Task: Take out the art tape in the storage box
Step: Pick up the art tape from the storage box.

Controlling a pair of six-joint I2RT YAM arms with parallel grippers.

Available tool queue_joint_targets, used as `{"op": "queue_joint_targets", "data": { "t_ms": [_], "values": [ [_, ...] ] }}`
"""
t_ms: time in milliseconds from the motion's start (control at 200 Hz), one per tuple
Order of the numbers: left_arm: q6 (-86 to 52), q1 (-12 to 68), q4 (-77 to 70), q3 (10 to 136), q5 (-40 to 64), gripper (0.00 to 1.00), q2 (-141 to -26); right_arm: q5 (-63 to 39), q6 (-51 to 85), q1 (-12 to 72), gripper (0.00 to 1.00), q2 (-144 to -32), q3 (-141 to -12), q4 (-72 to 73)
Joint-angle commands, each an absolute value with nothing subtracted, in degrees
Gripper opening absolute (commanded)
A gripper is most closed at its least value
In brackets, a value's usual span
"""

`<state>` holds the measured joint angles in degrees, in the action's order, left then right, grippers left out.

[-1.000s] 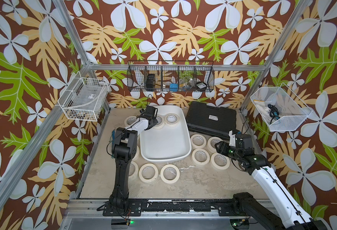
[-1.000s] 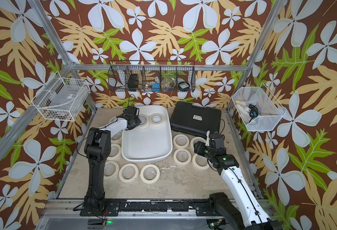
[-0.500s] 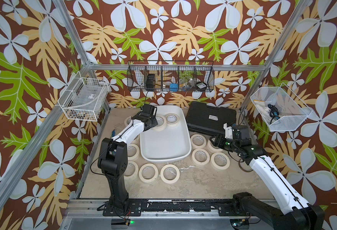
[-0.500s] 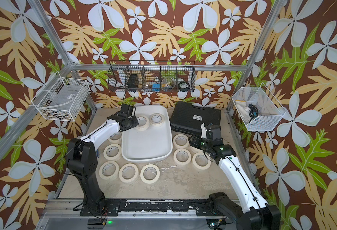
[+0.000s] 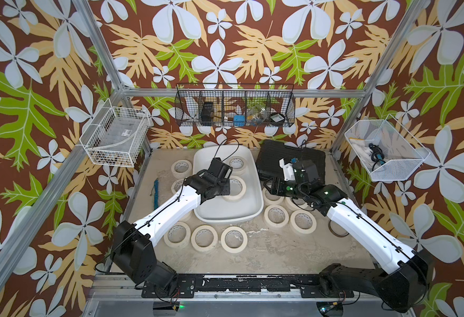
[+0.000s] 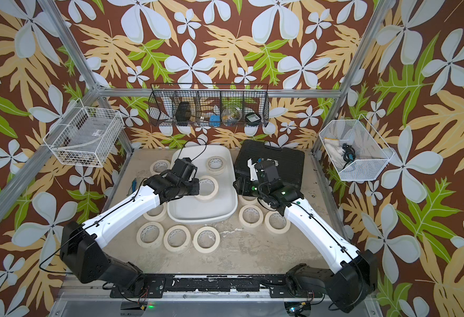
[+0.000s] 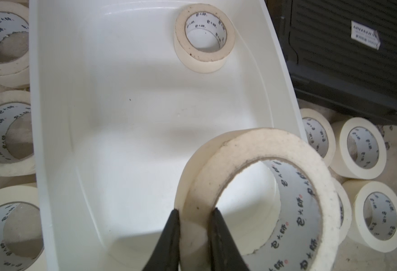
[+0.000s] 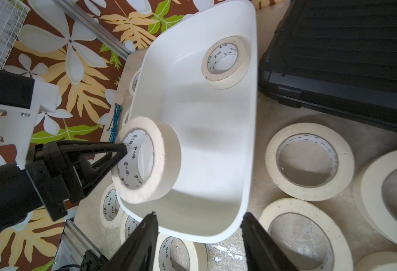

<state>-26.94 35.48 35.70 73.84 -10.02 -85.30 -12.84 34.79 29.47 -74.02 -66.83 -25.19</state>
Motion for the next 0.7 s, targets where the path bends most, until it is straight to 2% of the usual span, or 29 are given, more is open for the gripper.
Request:
{"op": "queue_joint_targets", "data": {
  "t_ms": [0,330,696],
  "values": [
    [-26.6,37.4,35.9,72.1,-10.6,0.13,-83.2,-9.8,35.4,32.6,0.61,-75.7,-67.8,-24.0],
    [-27.1,39.4,32.9,64.9,-3.5,0.13,-76.2,-5.8,35.3,40.2,0.59,-81.1,-66.6,-21.6],
    [-26.9,39.7,33.3,63.7,-2.9,0.12,-74.6,1.0,33.3,45.6,0.56,-85.9,-68.8,-23.1]
  ]
}}
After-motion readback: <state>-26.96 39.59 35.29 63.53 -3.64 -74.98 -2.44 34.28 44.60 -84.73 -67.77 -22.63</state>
